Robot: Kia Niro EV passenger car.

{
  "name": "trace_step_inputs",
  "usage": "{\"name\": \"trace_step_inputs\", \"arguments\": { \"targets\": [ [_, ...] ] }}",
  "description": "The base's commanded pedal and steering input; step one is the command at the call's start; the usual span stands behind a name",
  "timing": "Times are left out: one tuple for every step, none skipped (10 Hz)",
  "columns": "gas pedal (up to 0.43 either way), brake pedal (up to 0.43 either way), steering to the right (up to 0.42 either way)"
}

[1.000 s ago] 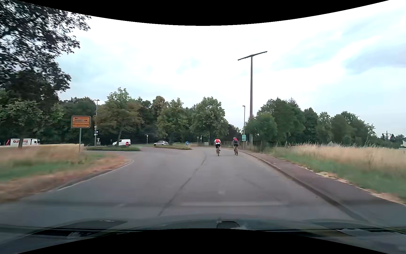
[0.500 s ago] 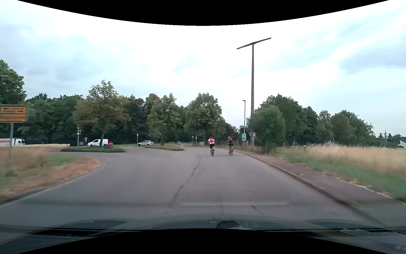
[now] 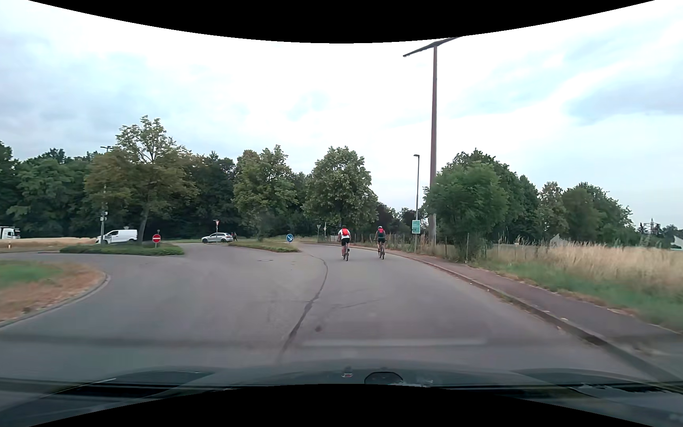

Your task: Follow the waypoints while adhering to traffic rules and regulations

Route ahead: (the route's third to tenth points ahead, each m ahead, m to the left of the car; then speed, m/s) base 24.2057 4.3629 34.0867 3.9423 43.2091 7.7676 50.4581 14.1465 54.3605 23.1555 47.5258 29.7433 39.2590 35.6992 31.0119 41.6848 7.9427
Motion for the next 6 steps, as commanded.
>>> {"name": "trace_step_inputs", "arguments": {
  "targets": [
    [0.000, 0.000, 0.003],
    [0.000, 0.000, 0.000],
    [0.000, 0.000, 0.000],
    [0.000, 0.000, 0.000],
    [0.000, 0.000, -0.002],
    [0.000, 0.000, -0.004]
  ]
}}
